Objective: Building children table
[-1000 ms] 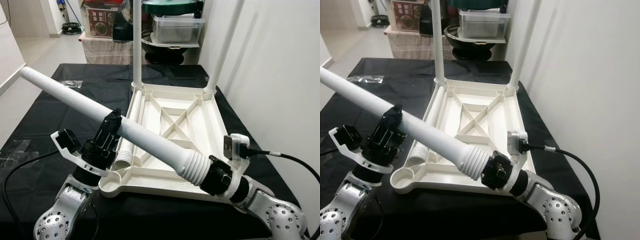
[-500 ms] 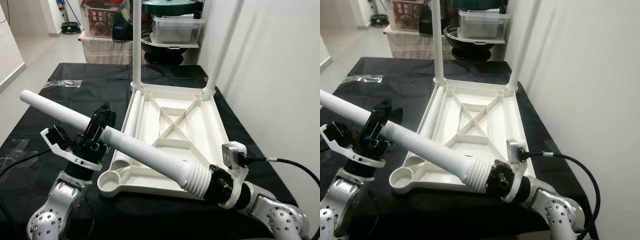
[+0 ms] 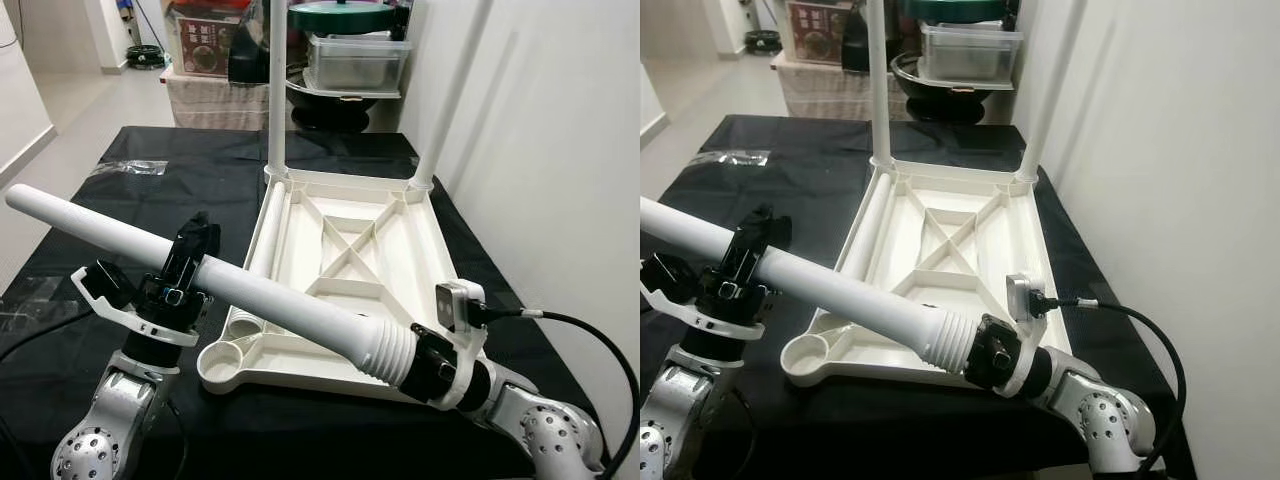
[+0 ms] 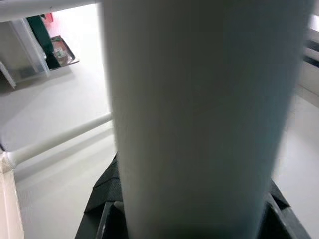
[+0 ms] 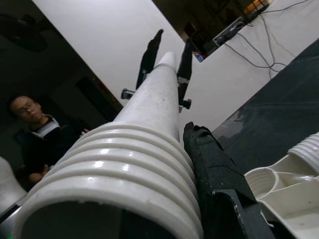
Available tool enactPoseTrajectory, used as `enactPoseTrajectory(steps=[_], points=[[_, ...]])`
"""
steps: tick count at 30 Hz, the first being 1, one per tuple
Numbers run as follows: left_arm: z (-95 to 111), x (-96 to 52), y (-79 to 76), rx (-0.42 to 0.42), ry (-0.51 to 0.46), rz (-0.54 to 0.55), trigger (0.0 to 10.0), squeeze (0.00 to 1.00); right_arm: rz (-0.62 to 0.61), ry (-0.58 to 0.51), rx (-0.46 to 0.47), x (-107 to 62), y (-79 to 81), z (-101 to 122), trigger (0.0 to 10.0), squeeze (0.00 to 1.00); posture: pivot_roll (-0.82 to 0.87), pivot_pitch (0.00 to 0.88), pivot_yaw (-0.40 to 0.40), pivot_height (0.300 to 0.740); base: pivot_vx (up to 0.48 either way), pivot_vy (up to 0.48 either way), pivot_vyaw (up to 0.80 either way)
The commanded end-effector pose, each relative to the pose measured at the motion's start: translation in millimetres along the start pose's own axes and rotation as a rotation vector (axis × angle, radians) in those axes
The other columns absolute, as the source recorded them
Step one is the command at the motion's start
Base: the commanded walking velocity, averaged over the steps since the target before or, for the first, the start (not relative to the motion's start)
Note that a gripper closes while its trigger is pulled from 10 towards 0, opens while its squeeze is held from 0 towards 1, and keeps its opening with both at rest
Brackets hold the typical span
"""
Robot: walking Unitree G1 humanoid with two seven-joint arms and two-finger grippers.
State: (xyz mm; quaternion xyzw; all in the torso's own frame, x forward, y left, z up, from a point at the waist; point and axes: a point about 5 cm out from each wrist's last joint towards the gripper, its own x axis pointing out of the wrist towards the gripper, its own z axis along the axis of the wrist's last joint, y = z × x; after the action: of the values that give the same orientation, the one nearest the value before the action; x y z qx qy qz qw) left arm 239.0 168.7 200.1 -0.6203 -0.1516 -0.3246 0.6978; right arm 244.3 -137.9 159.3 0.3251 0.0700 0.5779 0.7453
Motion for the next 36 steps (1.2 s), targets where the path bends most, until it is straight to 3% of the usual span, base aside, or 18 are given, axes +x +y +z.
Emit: enactPoseTrajectory(steps=[1,3,4,5,7,13,18,20,24,25,26,27,29,32,36], points=[[-6,7.0,-7.2,-0.016,0.038,-0.035,0.0,0.0,-0.18,0.056,-0.029,-5.6,-15.8,-4,10.0,1.0,0.03,0.0,-0.087,0.74,0.0,0.0,0.0],[-5,7.6,-5.7,-0.009,0.039,-0.02,0.0,0.0,-0.202,0.07,-0.042,-5.8,-17.3,-3,10.0,1.0,0.03,0.0,-0.087,0.74,0.0,0.0,0.0],[-3,8.2,-5.2,0.0,0.039,-0.012,4.1,0.0,-0.186,0.074,-0.046,-7.3,-15.3,-1,10.0,1.0,0.02,0.0,-0.086,0.74,0.0,0.0,0.0],[1,9.1,-5.5,0.012,0.04,-0.009,10.0,0.0,-0.183,0.086,-0.055,-12.3,-15.5,2,10.0,1.0,0.02,0.0,-0.086,0.74,0.0,0.0,0.0],[1,9.1,-5.5,0.012,0.04,-0.009,10.0,0.0,-0.183,0.086,-0.055,-12.3,-15.5,2,10.0,1.0,0.02,0.0,-0.086,0.74,0.0,0.0,0.0],[30,17.1,-13.3,0.025,-0.07,-0.033,10.0,0.0,-0.232,0.123,-0.07,-43.0,-25.2,11,10.0,1.0,0.03,0.0,-0.098,0.74,0.0,0.0,0.0],[36,17.4,-16.0,0.051,-0.083,-0.038,10.0,0.0,-0.272,0.121,-0.058,-56.6,-31.3,11,10.0,1.0,0.03,0.0,-0.098,0.74,0.0,0.0,0.0],[41,13.6,-17.4,0.074,-0.092,-0.027,10.0,0.0,-0.335,0.108,-0.05,-74.7,-37.6,12,10.0,1.0,0.04,0.0,-0.103,0.74,0.0,0.0,0.0],[43,12.1,-17.9,0.085,-0.091,-0.021,10.0,0.0,-0.363,0.114,-0.058,-80.8,-39.6,13,10.0,1.0,0.04,0.0,-0.103,0.74,0.0,0.0,0.0],[41,11.1,-17.5,0.116,-0.04,-0.001,10.0,0.0,-0.408,0.142,-0.111,-86.0,-42.8,18,10.0,0.21,0.03,0.0,-0.094,0.74,0.0,0.0,0.0],[41,11.1,-17.5,0.116,-0.04,-0.001,10.0,0.0,-0.408,0.142,-0.111,-86.0,-42.8,18,10.0,0.21,0.03,0.0,-0.094,0.74,0.0,0.0,0.0],[39,10.3,-16.2,0.163,0.032,0.023,10.0,0.0,-0.435,0.168,-0.179,-87.4,-44.2,28,10.0,0.0,0.03,0.0,-0.088,0.74,0.0,0.0,0.0],[37,9.6,-14.9,0.194,0.083,0.041,10.0,0.0,-0.45,0.184,-0.226,-87.8,-44.7,36,10.0,0.0,0.03,0.0,-0.088,0.74,0.0,0.0,0.0],[59,24.9,-19.8,0.439,0.322,0.069,10.0,0.0,-0.355,0.245,-0.449,-71.2,-31.5,83,10.0,0.0,0.04,0.0,-0.078,0.74,0.0,0.0,0.0],[66,30.4,-22.8,0.489,0.359,0.068,10.0,0.0,-0.331,0.26,-0.49,-67.4,-28.5,91,10.0,0.0,0.04,0.0,-0.078,0.74,0.0,0.0,0.0]])
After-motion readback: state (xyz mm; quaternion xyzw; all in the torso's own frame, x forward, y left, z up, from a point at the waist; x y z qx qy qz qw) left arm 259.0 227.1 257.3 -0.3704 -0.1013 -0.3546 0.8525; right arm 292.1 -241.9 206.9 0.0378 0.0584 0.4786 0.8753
